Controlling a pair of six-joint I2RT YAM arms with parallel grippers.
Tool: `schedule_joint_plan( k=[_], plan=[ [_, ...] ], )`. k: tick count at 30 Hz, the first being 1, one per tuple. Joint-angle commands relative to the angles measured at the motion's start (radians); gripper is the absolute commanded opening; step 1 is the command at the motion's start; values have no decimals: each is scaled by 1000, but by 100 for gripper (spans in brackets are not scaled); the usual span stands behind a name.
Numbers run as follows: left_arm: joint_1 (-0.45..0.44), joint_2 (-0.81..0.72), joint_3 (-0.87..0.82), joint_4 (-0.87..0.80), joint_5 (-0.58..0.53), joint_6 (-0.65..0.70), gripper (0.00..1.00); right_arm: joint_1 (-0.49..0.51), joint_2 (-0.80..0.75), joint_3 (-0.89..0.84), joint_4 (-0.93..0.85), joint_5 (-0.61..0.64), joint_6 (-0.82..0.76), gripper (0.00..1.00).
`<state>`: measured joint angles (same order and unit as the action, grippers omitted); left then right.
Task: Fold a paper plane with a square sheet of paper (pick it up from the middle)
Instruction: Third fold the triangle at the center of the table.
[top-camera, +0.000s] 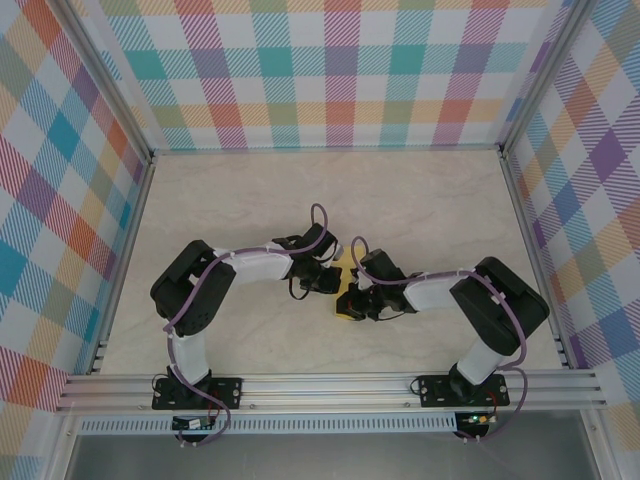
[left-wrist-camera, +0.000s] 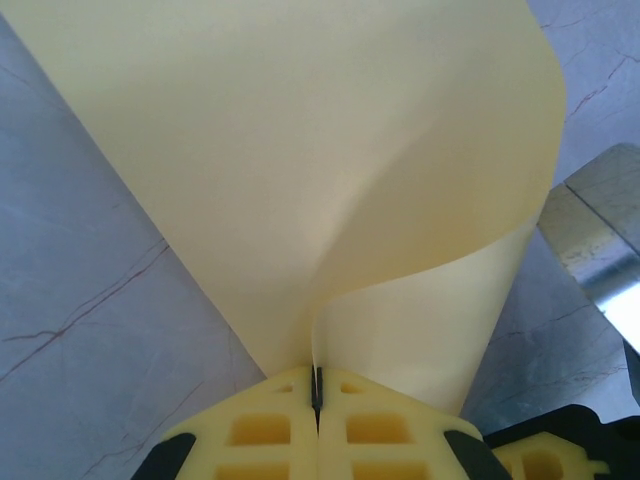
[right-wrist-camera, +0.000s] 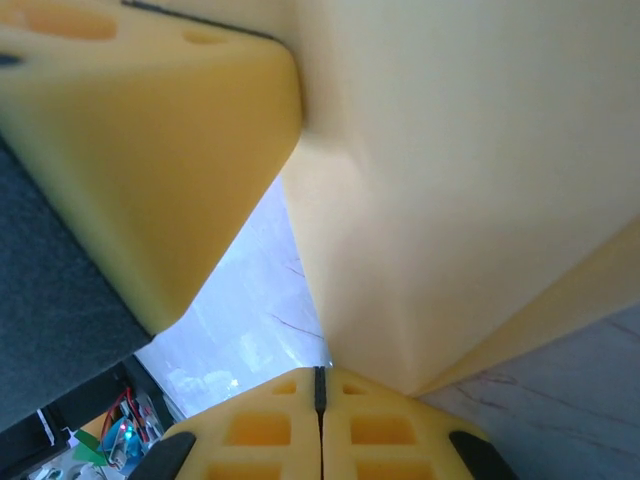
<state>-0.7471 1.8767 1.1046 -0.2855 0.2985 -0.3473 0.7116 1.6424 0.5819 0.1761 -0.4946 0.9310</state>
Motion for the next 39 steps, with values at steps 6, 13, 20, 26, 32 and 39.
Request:
schedule_joint_plan(
  k=[6,13,20,26,32,39],
  plan=[
    [8,42,5,-32,-4,13,4,5,-69,-11,-37,20,-73,8],
    [8,40,0,-38,-4,19,4,-69,-141,7,-40,1,-91,10],
    [8,43,0,-32,-6,18,4,-116,-91,7,-1,-28,-92,9],
    [8,45,-1,-34,-4,20,4,-120,-44,25,17,-58,-93,9],
    [8,47,-5,-30,-2,20,4,-122,4,28,5,-29,-121,9],
    [8,53,0,-36,-3,25,4,-127,28,2,22,-20,-112,9]
  ],
)
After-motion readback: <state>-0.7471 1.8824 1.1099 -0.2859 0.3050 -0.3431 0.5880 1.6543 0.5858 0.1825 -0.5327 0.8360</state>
